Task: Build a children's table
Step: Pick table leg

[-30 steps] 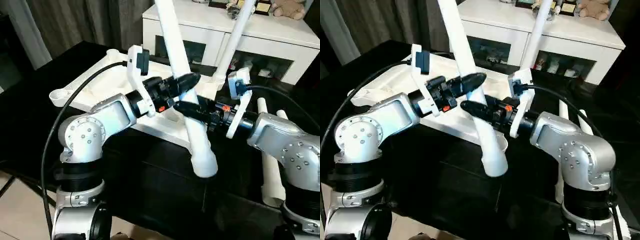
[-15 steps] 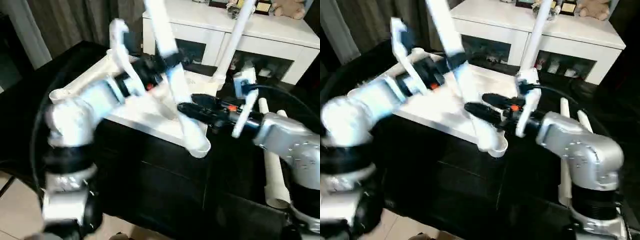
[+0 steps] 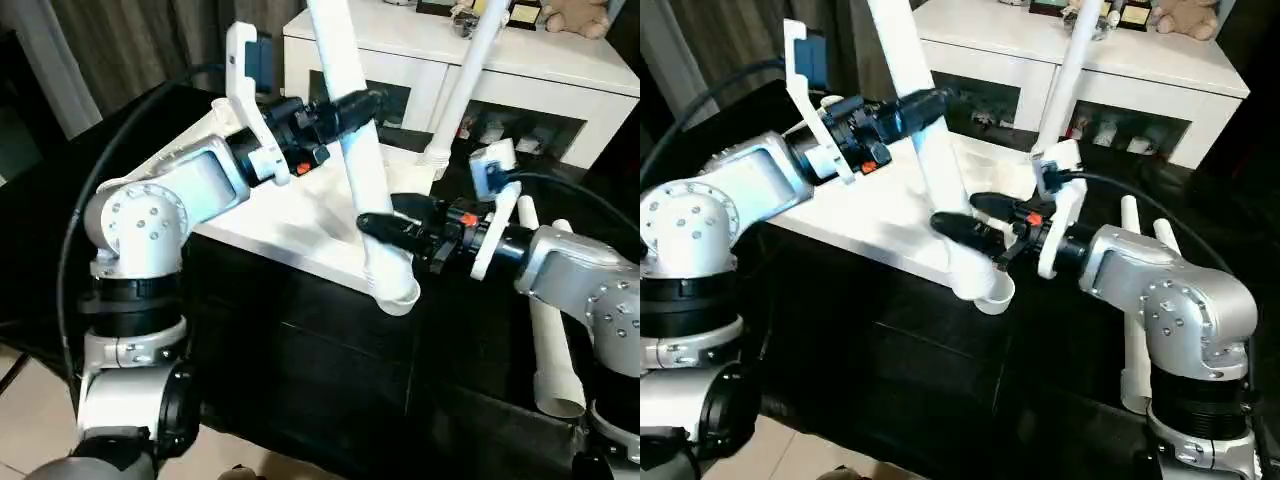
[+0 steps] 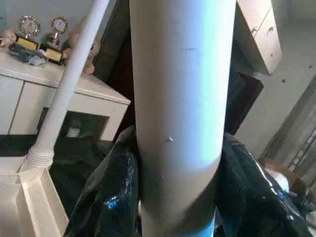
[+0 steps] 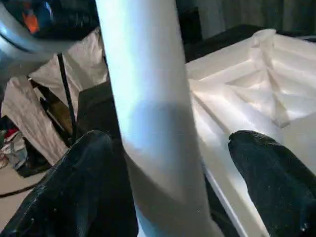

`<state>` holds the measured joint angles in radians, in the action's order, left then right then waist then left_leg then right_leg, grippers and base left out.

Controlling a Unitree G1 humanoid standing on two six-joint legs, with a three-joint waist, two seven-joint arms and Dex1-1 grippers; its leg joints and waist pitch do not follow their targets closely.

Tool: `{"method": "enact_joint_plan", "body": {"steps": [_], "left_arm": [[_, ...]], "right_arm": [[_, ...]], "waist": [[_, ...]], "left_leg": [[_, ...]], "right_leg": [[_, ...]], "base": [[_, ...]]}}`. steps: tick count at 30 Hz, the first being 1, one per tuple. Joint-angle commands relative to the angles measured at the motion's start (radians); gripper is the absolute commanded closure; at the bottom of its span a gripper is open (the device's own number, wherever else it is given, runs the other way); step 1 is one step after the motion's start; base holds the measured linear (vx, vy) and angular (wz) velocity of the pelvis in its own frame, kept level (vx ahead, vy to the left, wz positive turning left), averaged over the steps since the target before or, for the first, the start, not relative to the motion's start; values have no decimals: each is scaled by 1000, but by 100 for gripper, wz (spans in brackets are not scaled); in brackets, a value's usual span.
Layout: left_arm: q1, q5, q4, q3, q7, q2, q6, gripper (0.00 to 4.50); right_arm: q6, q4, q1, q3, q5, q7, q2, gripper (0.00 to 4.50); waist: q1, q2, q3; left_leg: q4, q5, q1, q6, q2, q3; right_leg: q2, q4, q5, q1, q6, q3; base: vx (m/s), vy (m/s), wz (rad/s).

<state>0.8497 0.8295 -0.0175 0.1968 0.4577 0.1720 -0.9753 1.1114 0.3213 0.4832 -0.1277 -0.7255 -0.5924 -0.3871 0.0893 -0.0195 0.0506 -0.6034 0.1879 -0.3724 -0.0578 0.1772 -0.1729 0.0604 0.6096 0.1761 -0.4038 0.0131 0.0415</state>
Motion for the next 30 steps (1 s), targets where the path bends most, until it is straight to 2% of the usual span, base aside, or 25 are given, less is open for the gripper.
{"method": "enact_joint_plan", "body": {"steps": [1,5,17,21,27,29,30], "left_arm": [[31,-6,6,-14,15,8,6,271],[33,-1,9,-10,8,10,12,271],[42,-9,23,-8,9,16,21,271],[42,-8,26,-6,5,16,26,271],[39,-15,24,-6,1,19,40,271],[31,0,16,-6,12,20,28,215],[23,49,9,10,29,12,-4,201]], "right_arm": [[19,24,8,25,7,12,-10,68],[15,9,9,40,22,32,-5,106],[-7,-10,14,49,27,43,0,215],[-15,-13,13,54,27,41,3,236],[-34,-31,19,44,12,27,4,245],[-34,-36,22,26,-12,12,9,248],[-34,-44,24,5,-41,-10,12,248]], "waist": [[2,-5,-63],[2,-3,-62],[3,-4,-63],[3,-4,-64],[4,-4,-64],[3,-6,-64],[4,-7,-64]], "left_leg": [[69,122,13,-34,37,12],[69,116,12,-37,37,12],[69,121,12,-39,37,12],[69,118,12,-38,37,11],[69,116,12,-37,37,12],[68,116,11,-34,37,11],[68,115,11,-32,36,11]], "right_leg": [[67,-72,225,51,122,-39],[67,-70,215,51,125,-39],[68,-69,207,52,128,-40],[68,-68,205,52,129,-39],[69,-68,204,52,128,-39],[69,-67,201,53,130,-39],[69,-67,201,53,132,-40]], "base": [[0,0,0],[0,0,0],[0,0,0],[0,0,0],[0,0,0],[0,0,0],[0,0,0]]}}
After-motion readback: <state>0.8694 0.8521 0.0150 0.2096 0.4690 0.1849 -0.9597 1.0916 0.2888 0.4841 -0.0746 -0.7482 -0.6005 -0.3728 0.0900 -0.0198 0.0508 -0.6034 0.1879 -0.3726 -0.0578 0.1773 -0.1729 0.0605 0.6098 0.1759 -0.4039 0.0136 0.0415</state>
